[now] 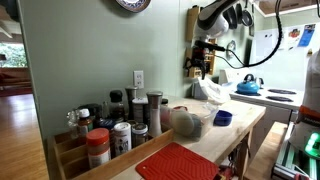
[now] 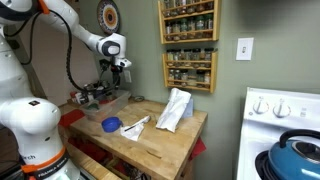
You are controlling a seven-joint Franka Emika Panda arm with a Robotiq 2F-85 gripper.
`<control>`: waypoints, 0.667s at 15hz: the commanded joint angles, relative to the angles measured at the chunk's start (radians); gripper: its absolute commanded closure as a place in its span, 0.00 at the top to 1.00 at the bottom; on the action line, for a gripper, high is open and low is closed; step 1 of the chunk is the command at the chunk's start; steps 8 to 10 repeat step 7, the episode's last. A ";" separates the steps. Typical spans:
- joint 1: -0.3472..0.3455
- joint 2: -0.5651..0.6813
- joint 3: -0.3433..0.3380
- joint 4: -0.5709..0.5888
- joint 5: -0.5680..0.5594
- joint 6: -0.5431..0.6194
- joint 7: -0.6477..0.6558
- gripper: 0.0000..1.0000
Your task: Remove the orange cup from the blue cup and put it on the counter top, pick up the spice bottle and put it in the orange cup, pick up the orange cup with spice bottle inside and put it in the crisper drawer
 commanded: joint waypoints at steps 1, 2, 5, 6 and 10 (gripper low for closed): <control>-0.031 -0.026 0.025 -0.022 0.011 0.019 -0.056 1.00; -0.037 -0.050 0.023 -0.043 0.017 0.037 -0.098 1.00; -0.044 -0.081 0.021 -0.072 0.020 0.045 -0.135 1.00; -0.044 -0.083 0.021 -0.073 0.020 0.046 -0.137 1.00; -0.044 -0.083 0.021 -0.073 0.020 0.046 -0.137 1.00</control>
